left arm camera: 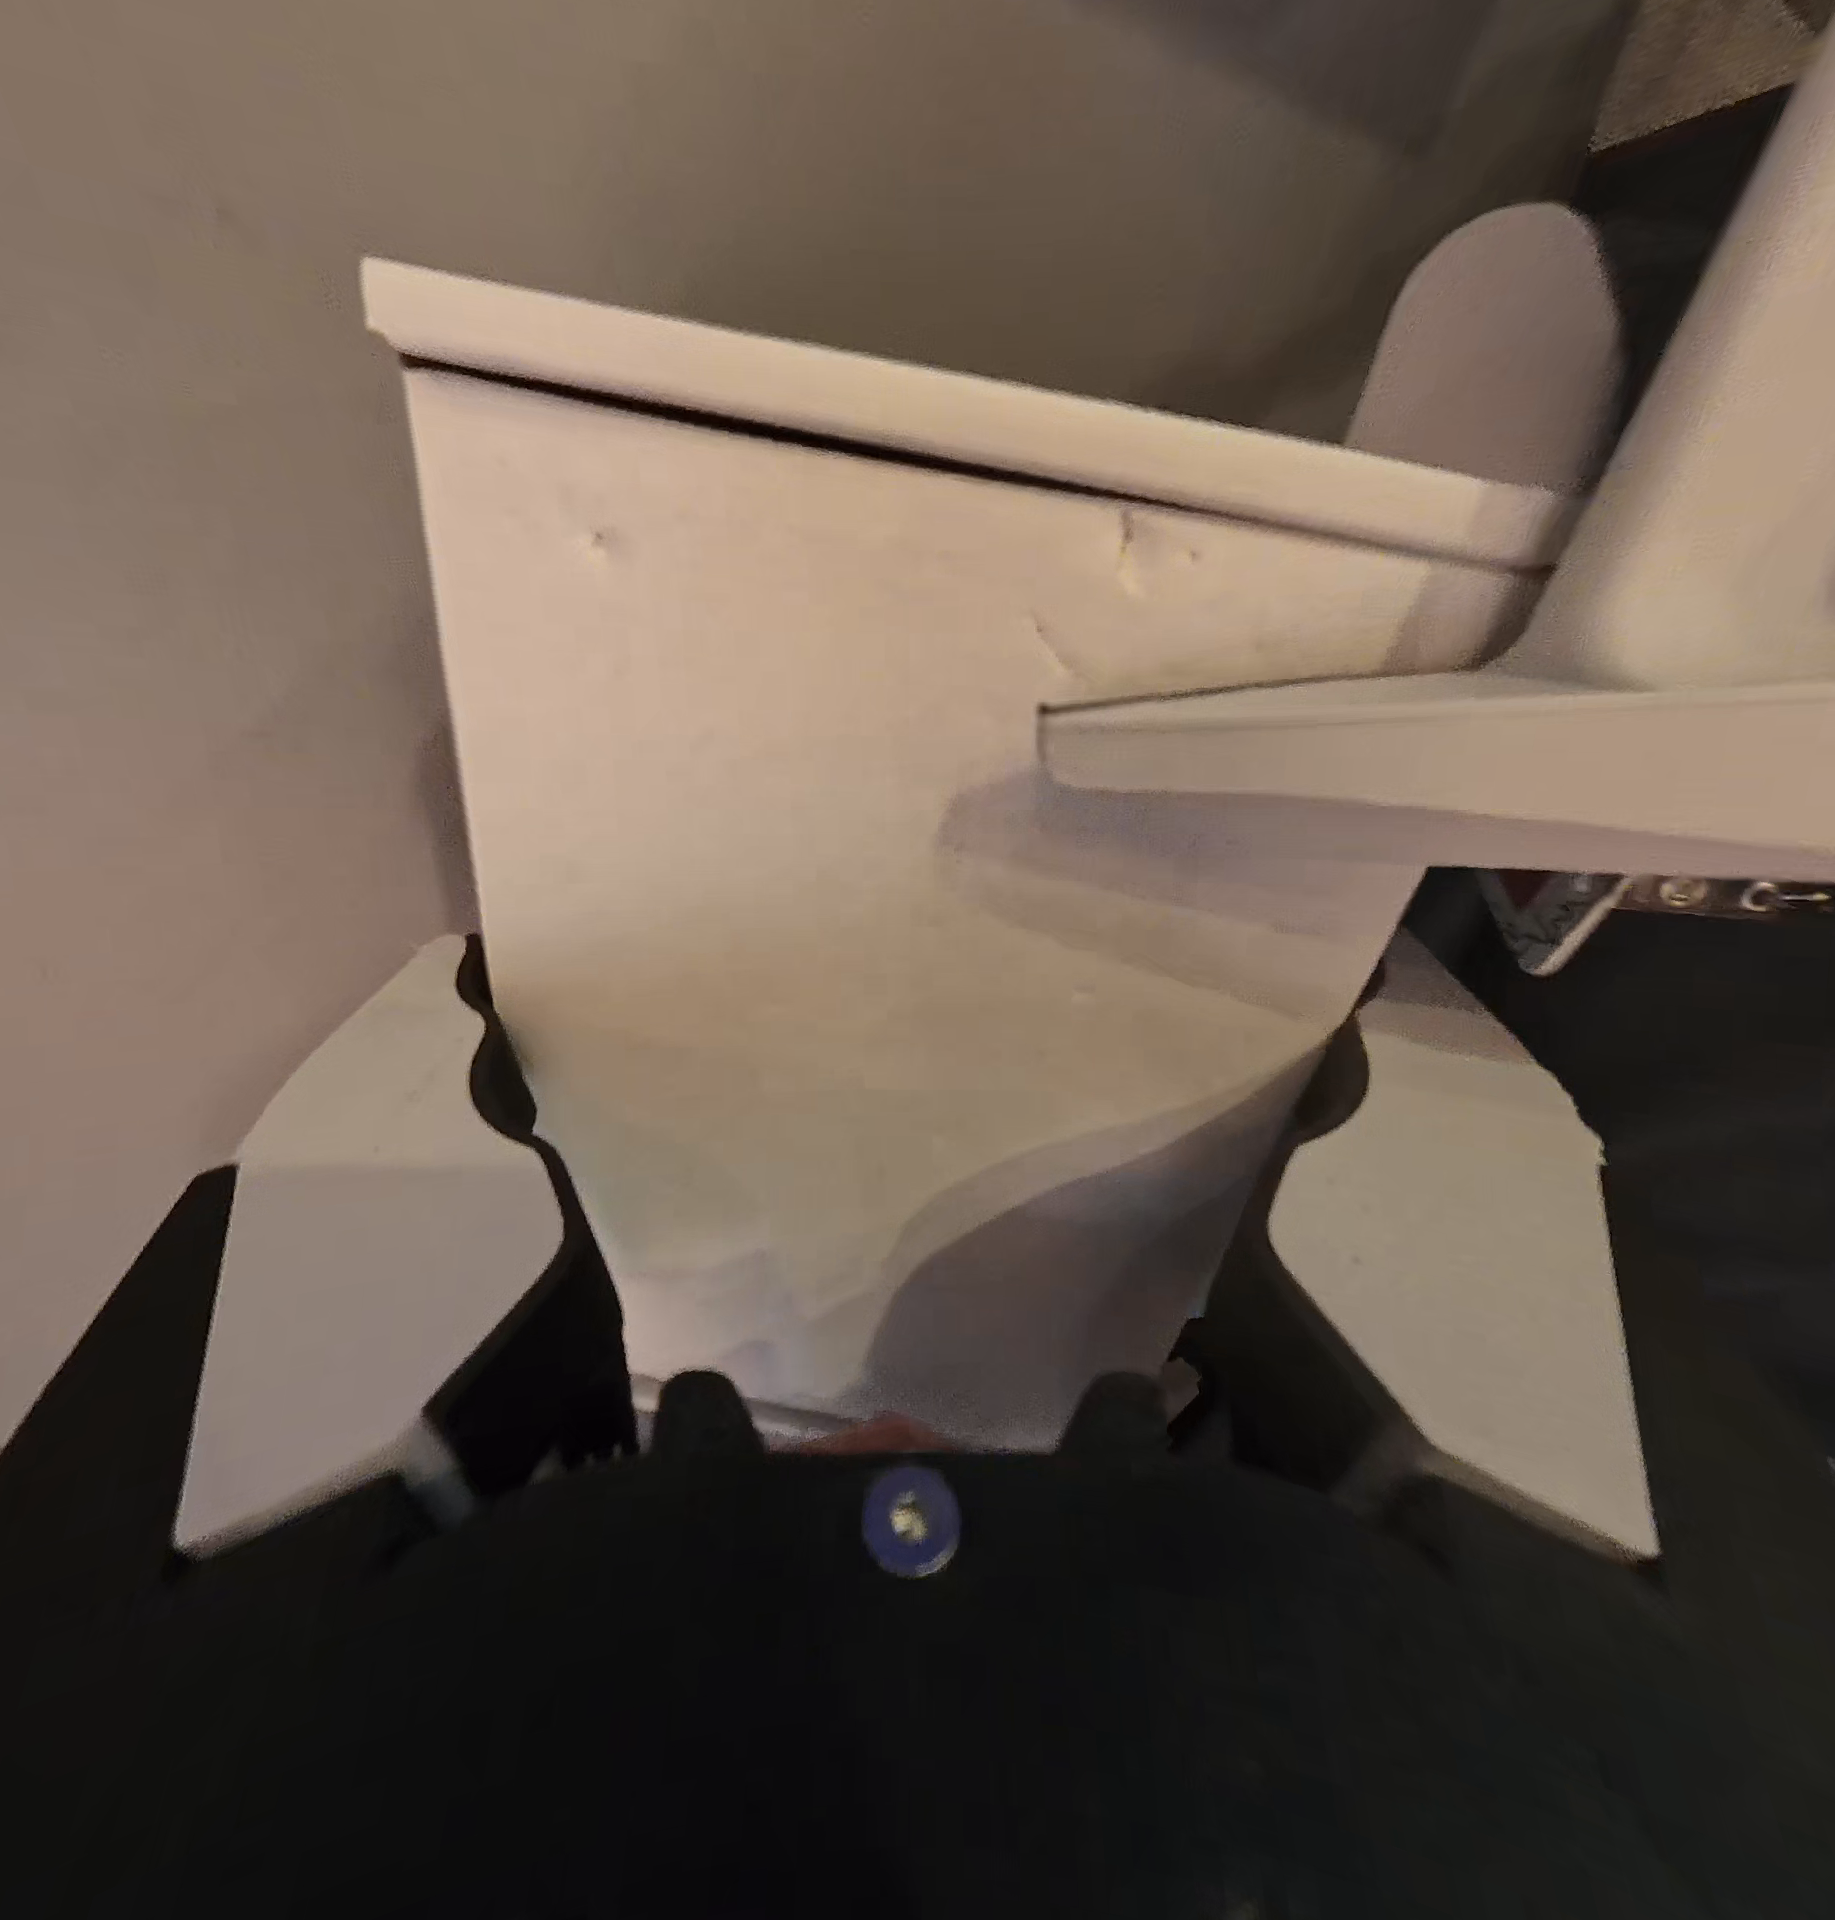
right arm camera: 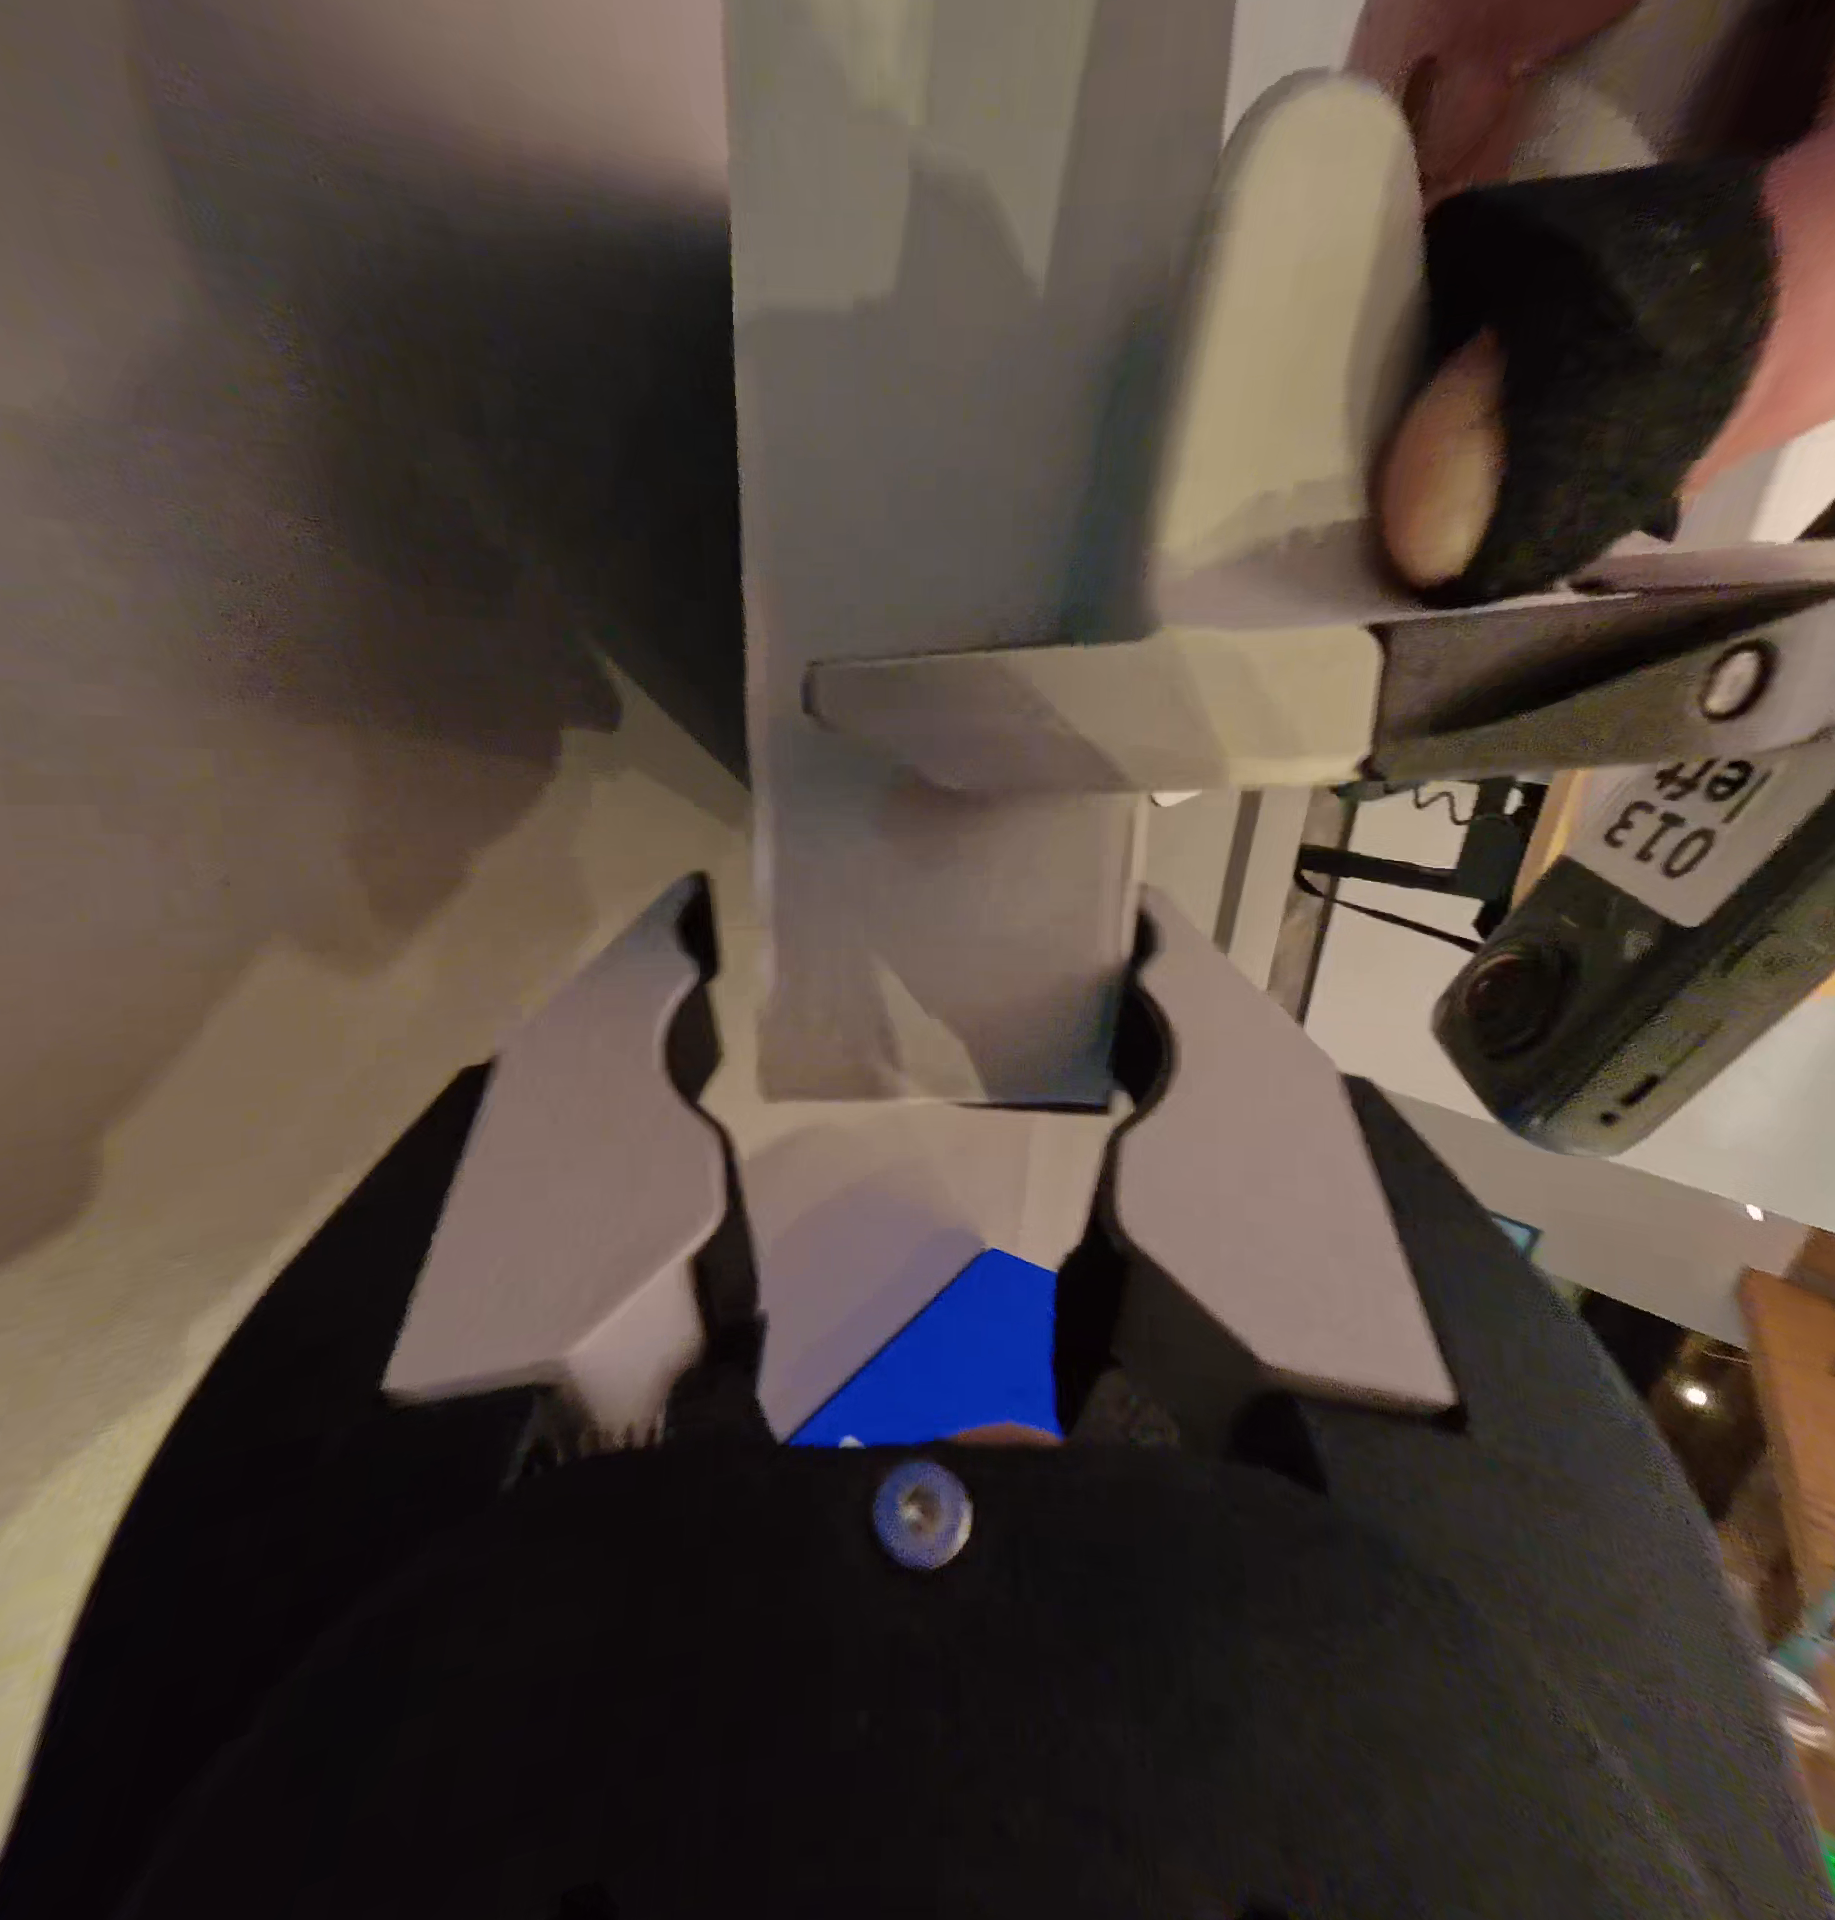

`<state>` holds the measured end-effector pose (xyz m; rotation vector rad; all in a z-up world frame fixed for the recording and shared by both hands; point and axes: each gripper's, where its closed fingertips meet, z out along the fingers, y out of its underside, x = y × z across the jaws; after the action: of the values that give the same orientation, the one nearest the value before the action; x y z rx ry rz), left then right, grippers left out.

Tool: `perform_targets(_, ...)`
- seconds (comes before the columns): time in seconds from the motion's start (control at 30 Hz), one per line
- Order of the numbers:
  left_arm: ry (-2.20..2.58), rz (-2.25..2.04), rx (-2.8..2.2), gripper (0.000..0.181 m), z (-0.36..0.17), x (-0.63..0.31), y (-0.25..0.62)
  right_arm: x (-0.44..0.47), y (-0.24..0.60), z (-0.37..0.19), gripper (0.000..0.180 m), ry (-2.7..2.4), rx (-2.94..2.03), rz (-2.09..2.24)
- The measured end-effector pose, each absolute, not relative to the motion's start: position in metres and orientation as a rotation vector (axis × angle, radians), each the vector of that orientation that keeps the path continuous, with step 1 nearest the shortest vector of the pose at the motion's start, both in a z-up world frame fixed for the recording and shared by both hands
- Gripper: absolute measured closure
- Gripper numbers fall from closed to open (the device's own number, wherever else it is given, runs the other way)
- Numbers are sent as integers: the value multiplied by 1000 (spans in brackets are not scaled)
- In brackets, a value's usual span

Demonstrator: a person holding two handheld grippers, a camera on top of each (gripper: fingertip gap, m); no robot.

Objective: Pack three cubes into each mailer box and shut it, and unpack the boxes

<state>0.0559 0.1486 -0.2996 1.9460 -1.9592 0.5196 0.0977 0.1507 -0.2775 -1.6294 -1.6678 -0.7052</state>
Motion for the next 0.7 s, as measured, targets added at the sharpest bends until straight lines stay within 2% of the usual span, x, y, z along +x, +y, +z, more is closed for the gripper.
perform_targets(0.03, -1961, 508, 1944, 37, -302, 55, 149, 97, 151, -279, 114, -1680, -1629, -698)
perform_targets(0.2, -2013, 523, 1977, 42, -298, 52, 152, 100, 151, -281, 114, -1680, -1628, -685)
perform_targets(0.37, -2246, 468, 2054, 36, -274, 32, 151, 106, 150, -281, 115, -1679, -1645, -657)
perform_targets(0.43, -2325, 471, 2131, 41, -265, 22, 147, 108, 149, -281, 115, -1683, -1641, -640)
perform_targets(0.7, -2849, -104, 2313, 52, -281, -13, 153, 111, 145, -280, 116, -1677, -1655, -543)
